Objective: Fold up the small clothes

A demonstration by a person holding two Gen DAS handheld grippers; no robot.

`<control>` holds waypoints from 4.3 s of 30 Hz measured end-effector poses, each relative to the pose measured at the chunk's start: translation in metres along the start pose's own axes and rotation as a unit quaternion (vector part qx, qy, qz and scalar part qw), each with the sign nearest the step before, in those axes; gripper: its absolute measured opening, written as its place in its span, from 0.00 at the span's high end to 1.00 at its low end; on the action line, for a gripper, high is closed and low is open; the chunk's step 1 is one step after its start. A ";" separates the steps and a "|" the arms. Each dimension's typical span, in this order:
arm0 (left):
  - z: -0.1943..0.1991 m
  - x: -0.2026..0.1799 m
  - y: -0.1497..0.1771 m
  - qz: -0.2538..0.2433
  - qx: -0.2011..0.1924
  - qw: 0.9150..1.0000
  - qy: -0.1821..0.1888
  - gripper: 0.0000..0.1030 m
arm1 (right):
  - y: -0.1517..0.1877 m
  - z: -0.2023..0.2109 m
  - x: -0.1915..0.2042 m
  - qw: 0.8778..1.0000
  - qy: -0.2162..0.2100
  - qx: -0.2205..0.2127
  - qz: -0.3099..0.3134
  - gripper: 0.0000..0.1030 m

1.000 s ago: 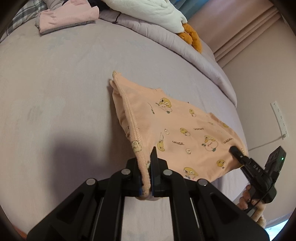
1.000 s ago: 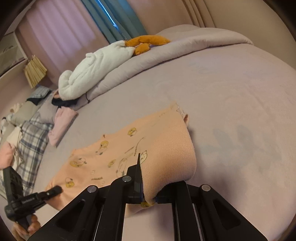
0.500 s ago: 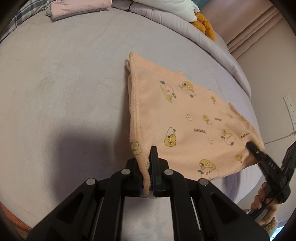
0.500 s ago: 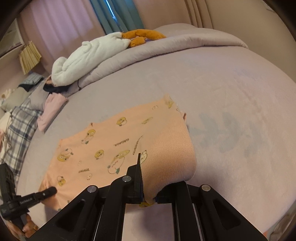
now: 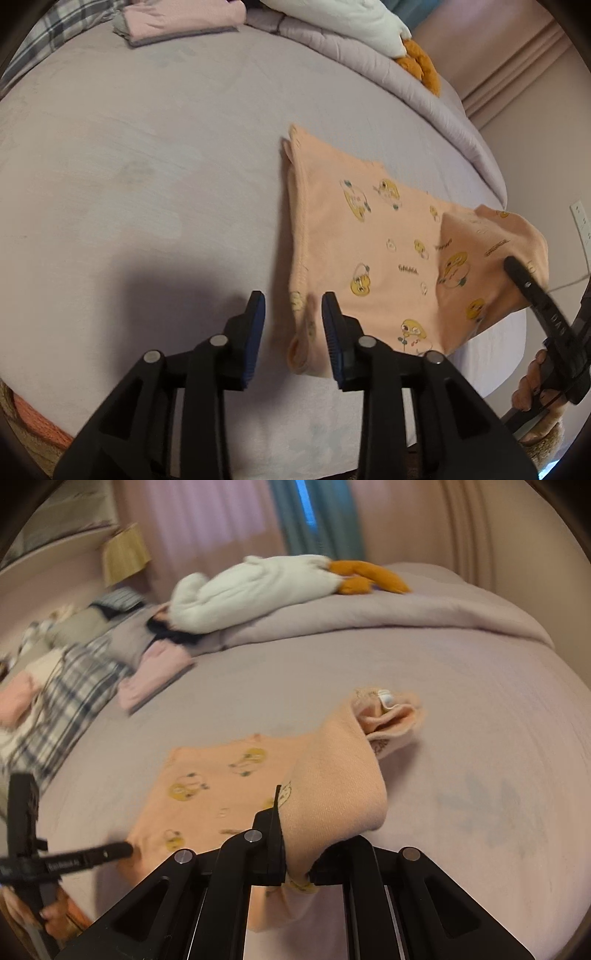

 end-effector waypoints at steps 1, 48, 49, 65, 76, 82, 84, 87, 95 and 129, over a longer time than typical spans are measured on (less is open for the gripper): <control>0.003 0.002 -0.001 0.004 -0.004 1.000 -0.001 0.68 | 0.000 -0.002 0.005 1.000 -0.003 0.001 0.009 0.91; -0.009 -0.082 -0.018 -0.065 0.055 0.989 0.119 0.33 | 0.036 -0.024 -0.006 0.996 -0.042 0.084 0.001 0.48; -0.012 -0.084 -0.018 -0.066 0.059 0.989 0.120 0.33 | 0.034 -0.027 -0.008 0.996 -0.041 0.082 0.000 0.57; -0.042 -0.097 -0.013 -0.113 0.090 0.983 0.115 0.33 | 0.001 -0.082 0.025 0.991 -0.084 0.100 0.040 0.86; -0.061 -0.092 -0.018 -0.109 0.102 0.982 0.116 0.34 | -0.018 -0.091 0.039 0.988 -0.129 0.080 0.032 0.86; -0.076 -0.104 -0.019 -0.115 0.109 0.981 0.111 0.35 | -0.019 -0.069 0.013 0.992 -0.106 0.063 -0.011 0.82; -0.083 -0.109 -0.022 -0.110 0.110 0.981 0.112 0.38 | -0.014 -0.057 -0.002 0.995 -0.083 0.056 -0.029 0.74; -0.095 -0.113 -0.027 -0.106 0.105 0.984 0.096 0.62 | -0.005 -0.044 -0.016 0.996 -0.059 0.050 -0.050 0.63; -0.087 -0.114 -0.029 -0.087 0.074 0.991 0.068 0.89 | 0.015 -0.037 -0.024 0.995 -0.032 0.067 -0.062 0.63; -0.027 -0.026 -0.028 -0.056 0.007 0.998 0.018 0.25 | 0.028 -0.051 0.013 0.992 -0.053 0.112 -0.039 0.35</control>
Point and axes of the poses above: each gripper's, at about its wrist camera, not at the fingertips, and z roughly against the way its jaws point, x to its left, y to its underside, the point moved 4 cm from there along -z, roughly the way its jaws point, and after that the axes turned 9 degrees about z, right-handed, at the moved point
